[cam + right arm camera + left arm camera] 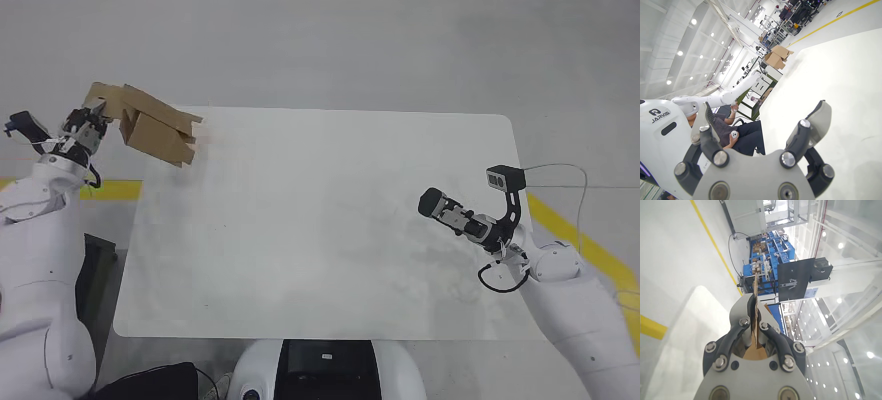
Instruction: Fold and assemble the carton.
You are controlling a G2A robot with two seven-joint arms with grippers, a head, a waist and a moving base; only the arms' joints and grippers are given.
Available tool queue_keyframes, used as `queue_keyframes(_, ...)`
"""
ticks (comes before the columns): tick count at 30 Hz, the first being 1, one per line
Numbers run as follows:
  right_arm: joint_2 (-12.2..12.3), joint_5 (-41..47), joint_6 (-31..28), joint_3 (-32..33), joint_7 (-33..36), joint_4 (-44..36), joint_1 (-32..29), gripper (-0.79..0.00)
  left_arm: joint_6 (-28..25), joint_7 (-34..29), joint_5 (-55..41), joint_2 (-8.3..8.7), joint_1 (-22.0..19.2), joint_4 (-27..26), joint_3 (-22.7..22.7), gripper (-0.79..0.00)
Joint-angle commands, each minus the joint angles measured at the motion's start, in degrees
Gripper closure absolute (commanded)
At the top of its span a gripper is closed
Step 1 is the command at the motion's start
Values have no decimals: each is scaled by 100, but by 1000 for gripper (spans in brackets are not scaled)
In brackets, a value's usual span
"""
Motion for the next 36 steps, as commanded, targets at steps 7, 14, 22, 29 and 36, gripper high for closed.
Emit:
queue_keyframes(7, 0, 0, 0, 0, 0, 0, 0, -785, 101, 445, -109, -273, -401, -461, 736, 0)
queue_keyframes(14, 0, 0, 0, 0, 0, 0, 0, -785, 235, 413, -239, -544, -647, -870, 1516, 0)
queue_keyframes(22, 0, 0, 0, 0, 0, 0, 0, -785, 472, 607, -375, -895, -669, -1424, 2500, 0)
queue_keyframes(29, 0, 0, 0, 0, 0, 0, 0, -785, 392, 731, 3, -1073, -346, -2011, 3172, 0)
queue_keyframes(36, 0, 0, 0, 0, 0, 0, 0, -785, 497, 413, 232, -1089, 158, -2704, 3411, 0)
